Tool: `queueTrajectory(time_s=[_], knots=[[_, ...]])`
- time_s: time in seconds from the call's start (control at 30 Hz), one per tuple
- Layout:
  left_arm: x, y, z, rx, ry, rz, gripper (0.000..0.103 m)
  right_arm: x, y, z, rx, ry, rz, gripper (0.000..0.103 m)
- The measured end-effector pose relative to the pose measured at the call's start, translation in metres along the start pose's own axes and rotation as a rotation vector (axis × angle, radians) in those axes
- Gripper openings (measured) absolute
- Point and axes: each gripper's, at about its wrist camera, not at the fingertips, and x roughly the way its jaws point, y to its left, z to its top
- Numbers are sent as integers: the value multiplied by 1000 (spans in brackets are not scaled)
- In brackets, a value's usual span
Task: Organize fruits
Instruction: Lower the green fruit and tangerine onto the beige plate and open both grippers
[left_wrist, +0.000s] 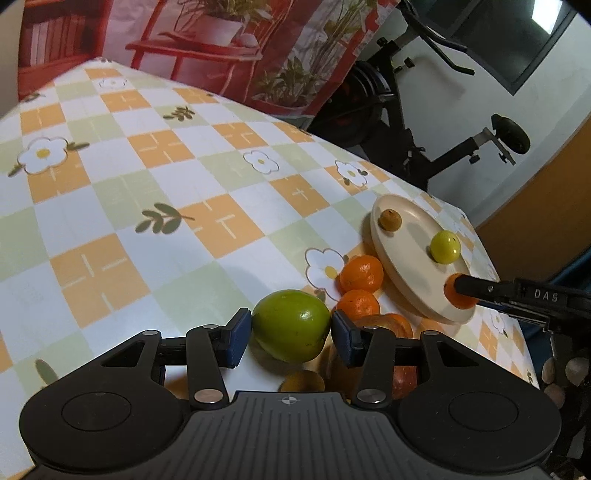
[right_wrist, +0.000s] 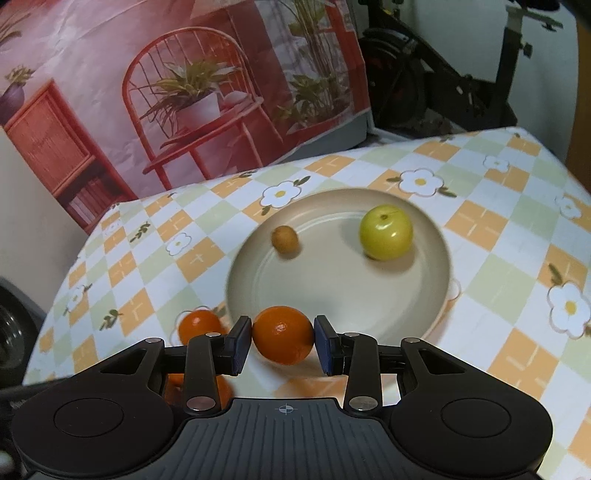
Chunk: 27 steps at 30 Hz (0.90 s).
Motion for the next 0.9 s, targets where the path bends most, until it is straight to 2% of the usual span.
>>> queueTrajectory(time_s=[0.2, 0.3, 0.4, 0.47, 0.9], knots=[[-7, -8, 10, 23, -29, 33, 50, -1, -8, 0, -25, -9, 5, 34], [-10, -13, 14, 33, -41, 42, 50, 1, -16, 0, 77, 26, 71, 34], [-13, -23, 19, 64, -62, 53, 50, 8, -30, -4, 273, 98, 172, 34], [-16, -31, 22, 89, -75, 56, 50, 13, -33, -8, 342, 127, 205, 34], [-15, -75, 35, 203, -98, 58, 50, 18, -36, -4, 319, 140, 215, 34]])
